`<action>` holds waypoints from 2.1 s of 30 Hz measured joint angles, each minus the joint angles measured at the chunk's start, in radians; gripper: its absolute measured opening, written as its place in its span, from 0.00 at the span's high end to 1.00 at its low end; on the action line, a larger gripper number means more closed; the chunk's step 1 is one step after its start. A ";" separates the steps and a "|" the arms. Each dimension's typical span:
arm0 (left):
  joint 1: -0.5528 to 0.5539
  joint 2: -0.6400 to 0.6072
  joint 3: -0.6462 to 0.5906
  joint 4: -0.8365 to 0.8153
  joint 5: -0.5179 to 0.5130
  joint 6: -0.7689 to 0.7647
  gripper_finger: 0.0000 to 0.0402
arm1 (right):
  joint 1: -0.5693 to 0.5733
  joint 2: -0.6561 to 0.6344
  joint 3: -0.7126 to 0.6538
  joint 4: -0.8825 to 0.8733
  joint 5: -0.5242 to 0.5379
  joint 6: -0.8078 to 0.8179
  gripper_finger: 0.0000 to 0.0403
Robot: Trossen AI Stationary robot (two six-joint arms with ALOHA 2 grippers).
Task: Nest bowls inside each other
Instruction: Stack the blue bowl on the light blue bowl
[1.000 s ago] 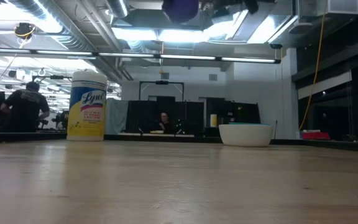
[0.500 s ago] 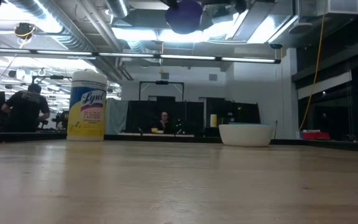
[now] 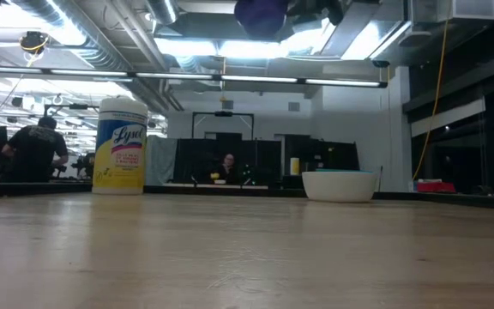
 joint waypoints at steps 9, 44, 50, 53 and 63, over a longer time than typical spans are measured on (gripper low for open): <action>-0.010 -0.002 0.000 0.021 0.050 0.001 0.99 | -0.042 0.002 -0.001 -0.024 -0.063 0.005 0.95; 0.069 -0.200 0.000 -0.087 0.107 -0.070 0.63 | -0.407 0.188 -0.304 -0.504 -0.306 -0.071 1.00; 0.069 -0.199 0.000 -0.122 0.109 -0.074 0.63 | -0.417 0.188 -0.402 -0.426 -0.348 -0.046 1.00; 0.069 -0.197 0.000 -0.132 0.121 -0.074 0.64 | -0.423 0.188 -0.423 -0.416 -0.351 -0.046 1.00; 0.080 -0.196 0.000 -0.131 0.142 -0.084 0.64 | -0.470 0.188 -0.431 -0.415 -0.367 -0.073 1.00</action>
